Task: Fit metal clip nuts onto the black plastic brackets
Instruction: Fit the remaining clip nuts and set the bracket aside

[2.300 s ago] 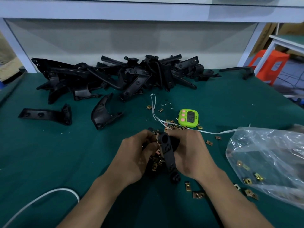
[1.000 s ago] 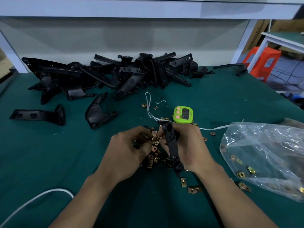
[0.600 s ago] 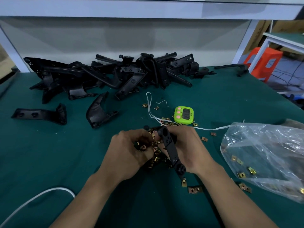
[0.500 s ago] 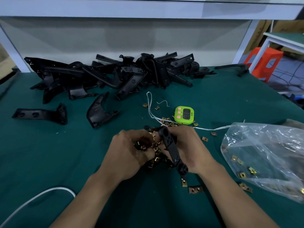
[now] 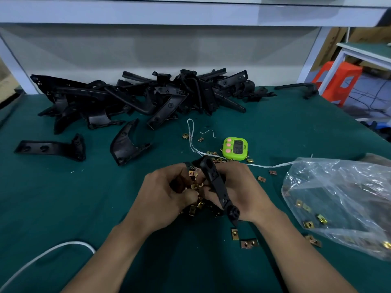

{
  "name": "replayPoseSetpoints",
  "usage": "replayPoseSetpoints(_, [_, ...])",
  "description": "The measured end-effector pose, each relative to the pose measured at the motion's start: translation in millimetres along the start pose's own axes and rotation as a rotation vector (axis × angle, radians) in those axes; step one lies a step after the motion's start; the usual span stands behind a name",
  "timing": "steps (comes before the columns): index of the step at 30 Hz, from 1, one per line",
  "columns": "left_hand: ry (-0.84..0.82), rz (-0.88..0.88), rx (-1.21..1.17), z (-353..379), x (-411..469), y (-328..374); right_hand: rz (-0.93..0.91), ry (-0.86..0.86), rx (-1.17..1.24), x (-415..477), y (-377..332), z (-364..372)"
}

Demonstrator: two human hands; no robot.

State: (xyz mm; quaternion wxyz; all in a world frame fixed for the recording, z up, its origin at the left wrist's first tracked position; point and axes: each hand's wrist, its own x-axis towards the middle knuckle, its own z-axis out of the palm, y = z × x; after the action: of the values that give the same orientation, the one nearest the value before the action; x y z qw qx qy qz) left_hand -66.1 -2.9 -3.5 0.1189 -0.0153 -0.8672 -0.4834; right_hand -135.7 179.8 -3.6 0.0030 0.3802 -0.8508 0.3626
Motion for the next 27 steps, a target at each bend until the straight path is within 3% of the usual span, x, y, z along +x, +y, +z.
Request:
replayPoseSetpoints(3, [0.049, -0.012, 0.003, 1, -1, 2, -0.032, 0.030, -0.101, -1, 9, 6])
replayPoseSetpoints(8, [0.020, -0.030, -0.023, 2, 0, 3, 0.217, 0.056, 0.450, 4, -2, 4])
replayPoseSetpoints(10, [0.007, -0.055, -0.051, 3, 0, 3, 0.287, 0.043, 0.556, 6, -3, 1])
replayPoseSetpoints(15, [-0.066, -0.107, -0.199, 3, 2, 2, 0.152, -0.004, 0.329, 1, -8, -9])
replayPoseSetpoints(19, [-0.143, -0.154, -0.301, 1, 2, 1, 0.261, -0.002, 0.520, 5, -11, -11])
replayPoseSetpoints(23, [-0.250, -0.153, -0.430, 1, 1, 4, 0.163, -0.124, 0.396, 1, -6, -17])
replayPoseSetpoints(27, [-0.319, -0.139, -0.517, -2, 3, 6, 0.154, -0.049, 0.426, -1, -2, -7])
